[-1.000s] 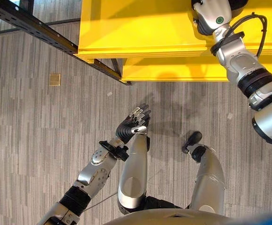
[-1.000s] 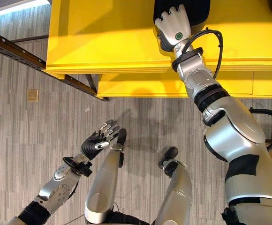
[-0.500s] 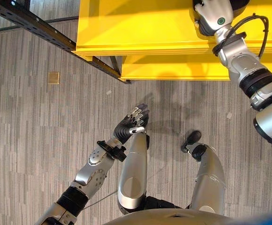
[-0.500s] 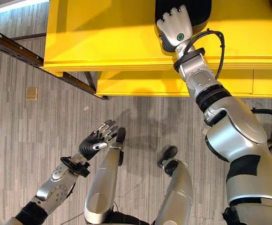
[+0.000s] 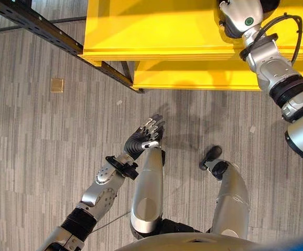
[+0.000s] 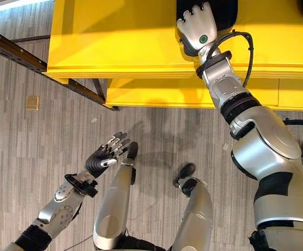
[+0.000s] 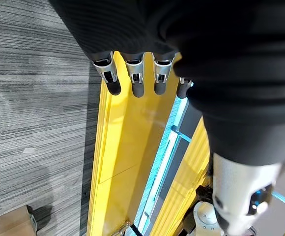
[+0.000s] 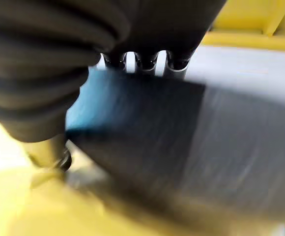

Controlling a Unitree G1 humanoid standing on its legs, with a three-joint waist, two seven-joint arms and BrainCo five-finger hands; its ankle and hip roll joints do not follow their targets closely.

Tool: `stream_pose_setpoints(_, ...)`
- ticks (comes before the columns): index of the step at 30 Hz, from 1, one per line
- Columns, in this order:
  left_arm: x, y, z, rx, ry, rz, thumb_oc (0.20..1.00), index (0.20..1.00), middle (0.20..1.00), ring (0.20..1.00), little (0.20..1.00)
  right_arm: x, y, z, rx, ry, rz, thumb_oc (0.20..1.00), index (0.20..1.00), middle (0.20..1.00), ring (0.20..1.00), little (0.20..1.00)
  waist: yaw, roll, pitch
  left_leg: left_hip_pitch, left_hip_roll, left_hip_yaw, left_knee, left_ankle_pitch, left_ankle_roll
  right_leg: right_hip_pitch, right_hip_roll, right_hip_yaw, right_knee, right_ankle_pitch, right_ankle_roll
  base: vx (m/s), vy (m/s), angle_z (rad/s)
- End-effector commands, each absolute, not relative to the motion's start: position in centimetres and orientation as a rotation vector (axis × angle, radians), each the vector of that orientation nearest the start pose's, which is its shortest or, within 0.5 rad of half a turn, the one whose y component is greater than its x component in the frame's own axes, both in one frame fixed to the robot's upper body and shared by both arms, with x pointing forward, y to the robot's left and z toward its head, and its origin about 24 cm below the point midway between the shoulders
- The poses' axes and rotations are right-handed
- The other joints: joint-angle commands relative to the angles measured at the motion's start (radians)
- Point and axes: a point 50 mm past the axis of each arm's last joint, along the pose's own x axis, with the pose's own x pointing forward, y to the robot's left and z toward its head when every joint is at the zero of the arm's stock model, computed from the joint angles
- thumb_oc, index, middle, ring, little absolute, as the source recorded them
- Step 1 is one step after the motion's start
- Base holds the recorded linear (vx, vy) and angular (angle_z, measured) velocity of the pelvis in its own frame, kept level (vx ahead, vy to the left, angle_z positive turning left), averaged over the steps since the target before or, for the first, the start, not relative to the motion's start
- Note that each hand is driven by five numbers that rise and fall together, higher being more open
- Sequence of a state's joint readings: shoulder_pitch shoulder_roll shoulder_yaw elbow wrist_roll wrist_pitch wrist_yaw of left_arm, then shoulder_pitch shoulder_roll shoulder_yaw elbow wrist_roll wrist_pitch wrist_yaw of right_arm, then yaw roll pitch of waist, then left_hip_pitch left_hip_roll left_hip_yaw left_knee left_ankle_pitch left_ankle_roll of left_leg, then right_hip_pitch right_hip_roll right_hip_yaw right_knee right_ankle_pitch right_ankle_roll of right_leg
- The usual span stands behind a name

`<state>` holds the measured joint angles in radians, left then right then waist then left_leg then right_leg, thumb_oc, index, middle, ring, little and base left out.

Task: Move parts from the plastic box to the shelf.

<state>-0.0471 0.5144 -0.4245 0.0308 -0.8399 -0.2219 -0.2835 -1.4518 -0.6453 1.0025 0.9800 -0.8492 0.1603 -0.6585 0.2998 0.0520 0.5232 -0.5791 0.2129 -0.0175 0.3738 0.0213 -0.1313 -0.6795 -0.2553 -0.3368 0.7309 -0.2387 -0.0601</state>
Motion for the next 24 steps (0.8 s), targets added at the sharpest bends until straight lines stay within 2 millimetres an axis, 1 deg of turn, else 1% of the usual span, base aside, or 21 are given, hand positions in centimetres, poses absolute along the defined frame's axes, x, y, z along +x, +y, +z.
stream_pose_setpoints(1,23.0,14.5,5.7,-0.326,-0.072,-0.647,1.000,1.000,1.000,1.000,1.000,39.1,-16.1,36.3,-1.971,-1.018,-0.798,1.000,1.000,1.000,1.000,1.000,0.044,-0.009,-0.003,-0.022,0.077,0.006,0.101,-0.064,0.040,0.069,-0.041,-0.034,0.046,-0.009,0.108,0.00,0.000,0.00)
stream_pose_setpoints(2,22.9,14.3,5.6,-0.323,-0.075,-0.659,1.000,1.000,1.000,1.000,1.000,39.0,-16.0,36.2,-1.949,-1.050,-0.797,1.000,1.000,1.000,1.000,1.000,0.042,-0.008,-0.003,-0.020,0.078,0.007,0.102,-0.064,0.041,0.072,-0.039,-0.032,0.042,-0.008,0.108,0.00,0.000,0.00)
stream_pose_setpoints(3,22.9,14.1,5.6,-0.329,-0.073,-0.666,1.000,1.000,1.000,1.000,1.000,39.0,-16.1,36.2,-1.899,-1.038,-0.824,1.000,1.000,1.000,1.000,1.000,0.038,-0.003,-0.003,-0.012,0.077,0.010,0.099,-0.065,0.042,0.078,-0.038,-0.027,0.036,-0.006,0.109,0.00,0.000,0.00)
stream_pose_setpoints(6,22.9,14.0,5.7,-0.335,-0.076,-0.672,1.000,1.000,1.000,1.000,1.000,38.9,-16.1,36.0,-1.876,-1.063,-0.825,1.000,1.000,1.000,1.000,1.000,0.033,0.000,-0.003,-0.005,0.076,0.014,0.095,-0.064,0.041,0.081,-0.036,-0.022,0.028,-0.004,0.110,-0.01,0.008,-0.01)
stream_pose_setpoints(11,22.9,13.8,5.7,-0.343,-0.080,-0.677,1.000,1.000,1.000,1.000,1.000,38.8,-15.9,35.7,-1.785,-1.106,-0.808,1.000,1.000,1.000,1.000,1.000,0.027,0.005,-0.003,0.008,0.074,0.020,0.086,-0.064,0.040,0.091,-0.035,-0.015,0.011,0.001,0.113,-0.03,0.020,-0.01)
stream_pose_setpoints(13,22.9,13.6,5.6,-0.349,-0.079,-0.669,1.000,1.000,1.000,1.000,1.000,38.7,-15.7,35.4,-1.702,-1.134,-0.777,1.000,1.000,1.000,1.000,1.000,0.023,0.008,-0.003,0.018,0.073,0.021,0.083,-0.065,0.039,0.098,-0.034,-0.011,0.006,0.001,0.113,-0.03,0.026,-0.01)
stream_pose_setpoints(14,22.9,13.5,5.6,-0.346,-0.080,-0.667,1.000,1.000,1.000,1.000,1.000,38.5,-15.3,35.3,-1.618,-1.176,-0.764,1.000,1.000,1.000,1.000,1.000,0.019,0.008,-0.003,0.029,0.072,0.023,0.079,-0.067,0.039,0.105,-0.034,-0.008,0.003,0.001,0.115,0.00,0.000,0.00)
stream_pose_setpoints(17,22.9,13.3,5.5,-0.347,-0.084,-0.673,1.000,1.000,1.000,1.000,1.000,38.0,-14.8,35.1,-1.461,-1.235,-0.741,1.000,1.000,1.000,1.000,1.000,0.009,0.007,-0.003,0.058,0.071,0.030,0.068,-0.067,0.036,0.129,-0.028,-0.001,-0.019,0.006,0.118,-0.02,0.035,-0.02)
stream_pose_setpoints(19,22.8,13.1,5.4,-0.349,-0.085,-0.672,1.000,1.000,1.000,1.000,1.000,37.7,-14.6,34.7,-1.406,-1.260,-0.728,1.000,1.000,1.000,1.000,1.000,0.002,0.007,-0.003,0.076,0.069,0.035,0.061,-0.068,0.036,0.144,-0.025,0.004,-0.034,0.010,0.121,-0.01,0.038,-0.04)
stream_pose_setpoints(21,22.7,12.7,5.3,-0.353,-0.097,-0.659,1.000,1.000,1.000,1.000,1.000,36.7,-14.0,34.3,-1.203,-1.295,-0.709,1.000,1.000,1.000,1.000,1.000,-0.022,0.006,-0.003,0.126,0.065,0.053,0.043,-0.072,0.035,0.183,-0.020,0.019,-0.074,0.020,0.129,-0.03,0.092,-0.09)
stream_pose_setpoints(23,22.7,12.6,5.4,-0.358,-0.099,-0.650,1.000,1.000,1.000,1.000,1.000,36.4,-13.7,33.8,-1.165,-1.313,-0.680,1.000,1.000,1.000,1.000,1.000,-0.033,0.007,-0.003,0.149,0.062,0.059,0.039,-0.075,0.034,0.201,-0.019,0.027,-0.089,0.022,0.132,-0.01,0.083,-0.10)
stream_pose_setpoints(24,22.7,12.4,5.4,-0.369,-0.108,-0.646,1.000,1.000,1.000,1.000,1.000,35.8,-13.2,33.5,-1.096,-1.338,-0.658,1.000,1.000,1.000,1.000,1.000,-0.045,0.007,-0.003,0.173,0.060,0.066,0.033,-0.077,0.034,0.222,-0.017,0.034,-0.106,0.026,0.135,-0.08,0.115,-0.20)
